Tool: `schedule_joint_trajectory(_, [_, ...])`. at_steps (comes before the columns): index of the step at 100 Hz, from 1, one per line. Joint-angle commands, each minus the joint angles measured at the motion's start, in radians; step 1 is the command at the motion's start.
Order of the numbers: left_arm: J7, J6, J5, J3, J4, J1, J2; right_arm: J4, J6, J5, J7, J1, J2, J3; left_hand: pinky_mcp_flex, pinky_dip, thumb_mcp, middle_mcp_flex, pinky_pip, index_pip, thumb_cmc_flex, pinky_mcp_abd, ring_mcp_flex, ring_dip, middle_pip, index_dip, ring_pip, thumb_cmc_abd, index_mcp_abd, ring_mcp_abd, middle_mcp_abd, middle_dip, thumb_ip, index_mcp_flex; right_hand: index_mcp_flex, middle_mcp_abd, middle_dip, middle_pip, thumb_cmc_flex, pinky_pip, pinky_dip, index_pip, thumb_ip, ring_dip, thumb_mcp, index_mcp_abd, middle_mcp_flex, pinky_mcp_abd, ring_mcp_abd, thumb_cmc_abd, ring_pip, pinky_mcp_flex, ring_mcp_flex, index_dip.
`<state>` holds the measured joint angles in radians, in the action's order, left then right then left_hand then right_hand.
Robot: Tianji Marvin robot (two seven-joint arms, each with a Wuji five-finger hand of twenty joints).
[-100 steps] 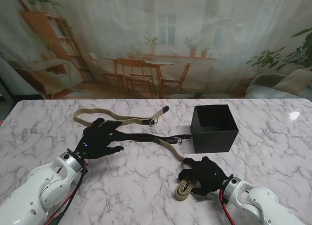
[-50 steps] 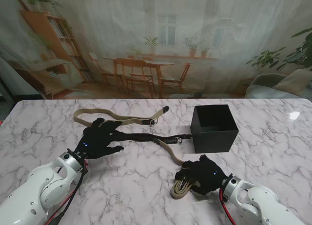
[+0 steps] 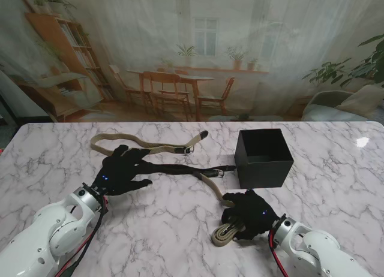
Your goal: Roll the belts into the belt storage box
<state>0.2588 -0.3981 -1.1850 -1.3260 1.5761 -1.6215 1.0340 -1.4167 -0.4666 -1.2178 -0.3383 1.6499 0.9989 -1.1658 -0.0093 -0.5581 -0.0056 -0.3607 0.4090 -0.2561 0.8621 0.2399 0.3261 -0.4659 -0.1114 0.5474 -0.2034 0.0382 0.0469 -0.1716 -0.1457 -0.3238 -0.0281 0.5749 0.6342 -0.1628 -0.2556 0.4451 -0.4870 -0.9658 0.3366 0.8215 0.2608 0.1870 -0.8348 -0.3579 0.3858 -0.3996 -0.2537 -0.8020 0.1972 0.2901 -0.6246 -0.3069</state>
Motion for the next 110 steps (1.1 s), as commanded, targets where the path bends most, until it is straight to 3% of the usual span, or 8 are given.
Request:
schedule_joint_trajectory(1, [-0.01,-0.003,-0.003,0.002,-0.003,0.001,0.001,0.017,-0.006,0.003,0.016,0.009,0.007,0.003,-0.022,0.011,-0.023,0.046,-0.041,-0.002,0.0,0.03,-0.009,-0.008,0.012,-0.009,0.022,-0.05,0.015,-0.006,-0.004,0.008,0.013,-0.025,0.192,-0.005,0.006,-0.016,-0.065,0.0,-0.029,0.479,-0.008,-0.028,-0.039,-0.007,-0.011,-0.041,-0.02,0.059,-0.024,0.029,-0.048,-0.019])
schedule_joint_trajectory(29, [-0.009,-0.004,-0.004,0.003,-0.003,0.001,0.001,0.059,-0.036,0.019,-0.052,-0.017,0.012,0.031,-0.022,0.011,-0.022,0.047,-0.042,-0.003,0.0,0.029,-0.011,-0.007,0.013,-0.008,0.023,-0.05,0.015,-0.006,-0.004,0.008,0.014,-0.024,-0.026,0.038,-0.05,0.113,-0.108,-0.12,0.004,0.379,-0.005,0.145,-0.141,0.0,0.076,0.119,0.273,0.058,0.152,0.154,-0.351,0.03])
schedule_joint_trajectory(40, [-0.008,-0.004,-0.005,0.003,-0.004,0.001,0.001,0.071,-0.053,0.014,-0.079,-0.025,0.012,0.038,-0.021,0.011,-0.021,0.049,-0.042,-0.002,0.001,0.03,-0.011,-0.008,0.013,-0.008,0.022,-0.05,0.016,-0.006,-0.006,0.008,0.014,-0.027,-0.137,0.063,-0.046,0.104,-0.103,-0.122,0.027,0.148,-0.059,0.238,-0.256,-0.105,0.072,0.141,0.308,0.084,0.229,0.158,-0.395,-0.214])
schedule_joint_trajectory(48, [-0.007,-0.004,-0.005,0.003,-0.004,0.001,0.001,0.076,-0.065,0.017,-0.084,-0.029,0.012,0.04,-0.021,0.011,-0.021,0.051,-0.042,-0.001,0.002,0.029,-0.011,-0.008,0.013,-0.009,0.022,-0.05,0.014,-0.006,-0.004,0.008,0.014,-0.028,-0.183,0.065,-0.038,0.083,-0.122,-0.121,0.035,0.063,-0.138,0.251,-0.283,-0.143,0.049,0.141,0.314,0.118,0.27,0.153,-0.4,-0.305])
schedule_joint_trajectory(66, [-0.009,-0.004,-0.004,0.006,-0.005,0.003,0.001,0.082,-0.084,0.023,-0.083,-0.032,0.013,0.041,-0.021,0.011,-0.022,0.054,-0.042,-0.001,0.002,0.029,-0.011,-0.008,0.014,-0.009,0.021,-0.049,0.017,-0.006,-0.005,0.008,0.014,-0.029,-0.234,0.046,-0.007,0.015,-0.157,-0.118,0.041,-0.145,-0.083,0.29,-0.269,-0.122,0.017,0.135,0.317,0.124,0.355,0.14,-0.396,-0.181])
schedule_joint_trajectory(81, [-0.009,-0.004,-0.004,0.006,-0.005,0.003,0.001,0.086,-0.052,-0.009,-0.102,-0.034,0.005,0.048,-0.021,0.011,-0.022,0.056,-0.041,0.0,0.0,0.029,-0.012,-0.008,0.014,-0.009,0.021,-0.05,0.014,-0.005,-0.002,0.009,0.013,-0.03,-0.112,0.102,-0.009,0.012,-0.02,-0.101,0.062,0.007,-0.114,0.221,-0.167,-0.047,0.052,0.068,0.266,0.092,0.228,0.076,-0.243,-0.24])
schedule_joint_trajectory(91, [-0.009,-0.003,-0.004,0.006,-0.005,0.003,0.001,0.086,-0.038,-0.012,-0.112,-0.031,0.005,0.05,-0.022,0.011,-0.022,0.057,-0.042,0.0,0.0,0.029,-0.01,-0.008,0.014,-0.009,0.021,-0.05,0.016,-0.005,-0.005,0.009,0.013,-0.03,-0.007,0.09,-0.021,0.036,-0.023,-0.082,0.079,0.153,-0.003,0.206,-0.046,-0.016,0.079,0.057,0.229,0.106,0.153,0.051,-0.167,-0.124])
schedule_joint_trajectory(110, [-0.008,-0.003,-0.005,0.007,-0.005,0.004,0.001,0.087,-0.034,0.013,-0.121,-0.022,0.014,0.041,-0.022,0.011,-0.022,0.059,-0.042,0.0,0.0,0.028,-0.011,-0.008,0.015,-0.009,0.021,-0.05,0.016,-0.005,-0.005,0.009,0.014,-0.03,0.184,0.034,-0.009,0.012,0.077,-0.042,0.064,0.238,-0.013,0.126,0.034,0.053,0.094,0.034,0.153,0.214,0.054,-0.008,-0.071,-0.009])
